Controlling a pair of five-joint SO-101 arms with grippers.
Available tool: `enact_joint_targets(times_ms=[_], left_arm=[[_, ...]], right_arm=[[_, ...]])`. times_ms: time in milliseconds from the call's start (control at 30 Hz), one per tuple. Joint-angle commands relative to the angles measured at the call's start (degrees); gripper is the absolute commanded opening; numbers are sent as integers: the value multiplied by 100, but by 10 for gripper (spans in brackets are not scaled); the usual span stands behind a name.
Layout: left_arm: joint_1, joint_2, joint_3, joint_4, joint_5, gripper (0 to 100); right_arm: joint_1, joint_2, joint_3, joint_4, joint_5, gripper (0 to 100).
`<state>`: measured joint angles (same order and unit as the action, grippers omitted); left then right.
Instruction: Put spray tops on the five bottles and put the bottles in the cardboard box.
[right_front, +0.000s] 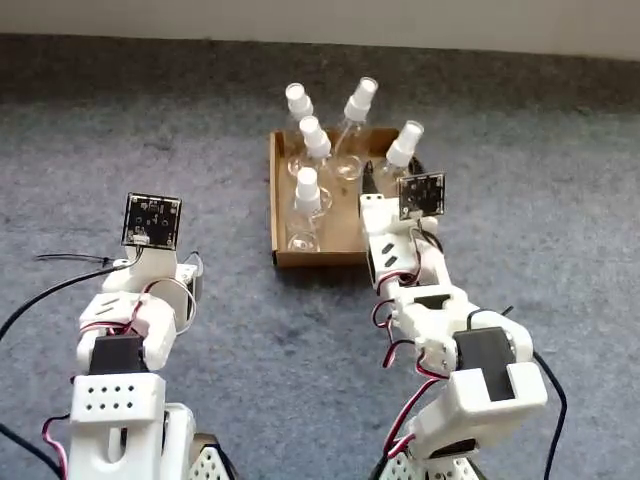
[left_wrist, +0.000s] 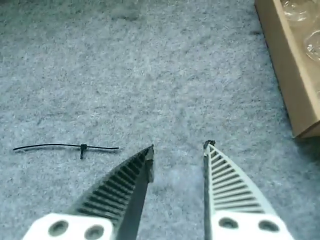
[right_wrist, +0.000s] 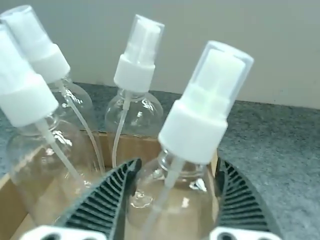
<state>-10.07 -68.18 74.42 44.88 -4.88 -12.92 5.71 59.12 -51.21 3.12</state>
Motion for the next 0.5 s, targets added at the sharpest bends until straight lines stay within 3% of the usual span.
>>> enact_joint_targets(times_ms=[0, 167, 367, 467], left_arm=[[-48, -40, -40, -105, -9, 158], [-48, -40, -40, -105, -9, 158], [-48, -40, -40, -105, -9, 158], [-48, -40, -40, -105, -9, 158]], right_arm=[[75, -57, -277, -136, -53, 181], [75, -48, -268, -136, -53, 247], [75, -48, -268, -136, -53, 248], [66, -57, -268, -136, 316, 249]])
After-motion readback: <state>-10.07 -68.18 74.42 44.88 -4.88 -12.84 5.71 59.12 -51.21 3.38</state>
